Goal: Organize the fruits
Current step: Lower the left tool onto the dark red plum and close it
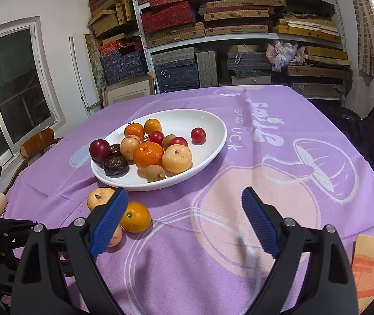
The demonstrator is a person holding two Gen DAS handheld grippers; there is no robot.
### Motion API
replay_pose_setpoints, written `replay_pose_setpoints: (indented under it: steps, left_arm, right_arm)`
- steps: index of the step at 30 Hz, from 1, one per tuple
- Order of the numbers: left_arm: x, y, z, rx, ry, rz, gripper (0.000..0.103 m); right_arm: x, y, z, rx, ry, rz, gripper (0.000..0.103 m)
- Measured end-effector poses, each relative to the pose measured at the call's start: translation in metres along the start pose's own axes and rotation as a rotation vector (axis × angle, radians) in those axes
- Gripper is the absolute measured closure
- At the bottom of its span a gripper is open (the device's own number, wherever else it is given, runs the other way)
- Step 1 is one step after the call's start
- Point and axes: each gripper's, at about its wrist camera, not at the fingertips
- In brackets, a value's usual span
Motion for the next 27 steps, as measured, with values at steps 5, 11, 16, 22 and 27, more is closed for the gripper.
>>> replay_pose_setpoints:
  steps: [5, 11, 16, 22, 27]
  left_arm:
    - [-0.002, 0.004, 0.0, -0.006, -0.004, 0.008, 0.053]
    - [-0.003, -0.005, -0.01, -0.001, -0.014, 0.028, 0.063]
    - [0.002, -0.025, -0.051, -0.094, -0.082, 0.065, 0.063]
    - [0.001, -0.035, -0.103, -0.231, -0.202, 0.114, 0.063]
    - [0.004, -0.032, -0.112, -0.212, -0.226, 0.118, 0.063]
  right_arm:
    - [0.0, 0.0, -0.002, -0.003, -0.008, -0.002, 0.017]
    - [0.0, 0.0, -0.003, -0.005, -0.008, -0.003, 0.017]
    - [0.001, 0.002, -0.012, -0.032, -0.039, -0.02, 0.017]
    - [0.008, 0.014, -0.043, -0.04, -0.168, -0.112, 0.018]
    - [0.004, 0.03, -0.04, 0.02, -0.156, -0.172, 0.025]
Point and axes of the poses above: each gripper's, at about its wrist camera, not at the fingertips, and y roughly the way its jaws point, z to its right, x to its underside, and after that the axes turned 2 degrees about -y, right-handed
